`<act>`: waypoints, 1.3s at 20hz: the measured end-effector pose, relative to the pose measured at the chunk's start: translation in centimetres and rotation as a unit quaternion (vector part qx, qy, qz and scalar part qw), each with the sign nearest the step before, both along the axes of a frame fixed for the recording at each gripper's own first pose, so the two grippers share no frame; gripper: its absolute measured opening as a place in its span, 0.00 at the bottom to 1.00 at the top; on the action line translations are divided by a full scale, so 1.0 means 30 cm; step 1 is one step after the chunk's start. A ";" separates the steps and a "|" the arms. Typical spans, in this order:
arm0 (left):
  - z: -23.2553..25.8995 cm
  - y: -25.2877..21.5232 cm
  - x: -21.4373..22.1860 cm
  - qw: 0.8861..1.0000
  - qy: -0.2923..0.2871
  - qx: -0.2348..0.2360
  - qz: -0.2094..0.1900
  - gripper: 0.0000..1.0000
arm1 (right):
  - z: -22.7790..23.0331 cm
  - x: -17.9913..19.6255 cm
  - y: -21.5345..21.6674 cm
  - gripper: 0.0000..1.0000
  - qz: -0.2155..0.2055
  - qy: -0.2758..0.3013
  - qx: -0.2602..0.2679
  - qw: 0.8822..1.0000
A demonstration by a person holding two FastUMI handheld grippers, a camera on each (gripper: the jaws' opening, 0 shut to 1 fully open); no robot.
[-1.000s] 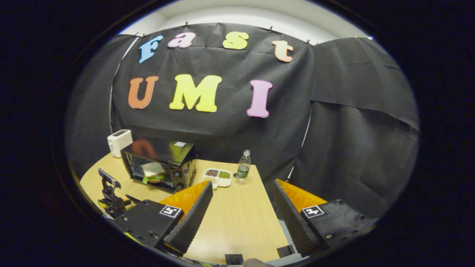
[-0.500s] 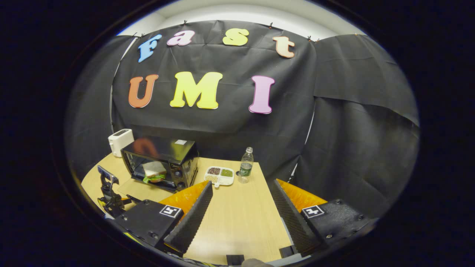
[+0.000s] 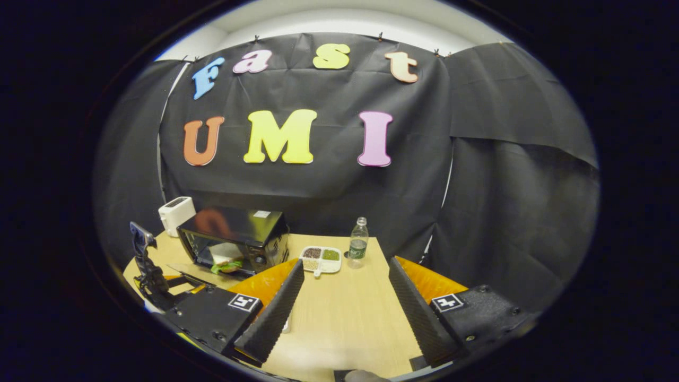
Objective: Open the electric oven with the left hand, put the food in, and close the electric oven.
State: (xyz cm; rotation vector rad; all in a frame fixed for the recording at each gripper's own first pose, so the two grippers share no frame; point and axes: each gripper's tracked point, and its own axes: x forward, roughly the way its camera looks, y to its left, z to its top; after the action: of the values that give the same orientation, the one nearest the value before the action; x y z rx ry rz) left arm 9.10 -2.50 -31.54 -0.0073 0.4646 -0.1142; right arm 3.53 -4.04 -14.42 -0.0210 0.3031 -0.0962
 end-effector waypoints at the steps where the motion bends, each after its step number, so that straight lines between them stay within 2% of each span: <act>1: 0.030 0.002 0.023 1.000 -0.009 0.001 -0.001 0.96 | 0.002 0.008 -0.002 1.00 -0.001 -0.001 0.003 1.000; 4: 0.114 0.003 0.113 0.999 -0.039 0.001 0.001 0.96 | -0.005 0.031 -0.008 1.00 -0.003 -0.002 0.006 1.000; 5: 0.135 0.004 0.146 0.999 -0.046 0.000 0.003 0.97 | -0.008 0.039 -0.006 0.96 -0.002 0.000 0.008 1.000; 6: 0.153 0.010 0.177 0.999 -0.052 0.001 0.007 0.97 | -0.009 0.046 -0.004 1.00 -0.002 0.000 0.009 1.000; 7: 0.172 0.017 0.197 0.998 -0.056 0.002 0.012 0.96 | -0.007 0.048 0.000 0.95 0.000 -0.001 0.009 1.000; 8: 0.190 0.012 0.213 0.998 -0.063 0.000 0.014 0.96 | -0.005 0.053 0.004 1.00 0.002 -0.002 0.007 1.000; 10: 0.208 0.012 0.238 0.997 -0.070 0.001 0.014 0.96 | 0.001 0.057 0.011 1.00 0.006 -0.004 0.004 1.000; 15: 0.206 0.023 0.227 0.997 -0.070 0.008 0.015 0.96 | 0.012 0.065 0.014 1.00 0.011 -0.008 0.000 1.000; 16: 0.206 0.024 0.221 0.997 -0.070 0.010 0.014 0.96 | 0.013 0.064 0.014 0.96 0.011 -0.009 0.002 1.000; 17: 0.204 0.025 0.215 0.997 -0.069 0.010 0.015 0.96 | 0.018 0.060 0.015 1.00 0.011 -0.010 0.003 1.000; 18: 0.208 0.024 0.219 0.997 -0.070 0.009 0.016 0.96 | 0.018 0.058 0.016 0.95 0.012 -0.010 0.004 1.000; 20: 0.219 0.026 0.210 0.997 -0.071 0.010 0.017 0.96 | 0.038 0.054 0.016 0.96 0.012 -0.014 0.008 1.000; 21: 0.232 0.023 0.201 0.997 -0.073 0.009 0.017 0.96 | 0.049 0.049 0.018 1.00 0.013 -0.018 0.007 1.000; 24: 0.297 0.028 0.163 0.996 -0.088 0.011 0.016 0.96 | 0.085 0.038 0.040 1.00 0.019 -0.030 0.009 0.999; 25: 0.321 0.028 0.140 0.995 -0.093 0.010 0.017 0.96 | 0.100 0.034 0.052 0.96 0.021 -0.034 0.014 0.999; 26: 0.344 0.025 0.113 0.995 -0.094 0.005 0.014 0.96 | 0.108 0.032 0.061 0.96 0.023 -0.038 0.016 0.999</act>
State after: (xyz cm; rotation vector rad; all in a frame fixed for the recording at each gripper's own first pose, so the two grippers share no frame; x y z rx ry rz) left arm 12.50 -1.76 -21.22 0.0072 0.2766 -0.0839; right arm 4.50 -2.21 -11.16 0.0068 0.2272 -0.0462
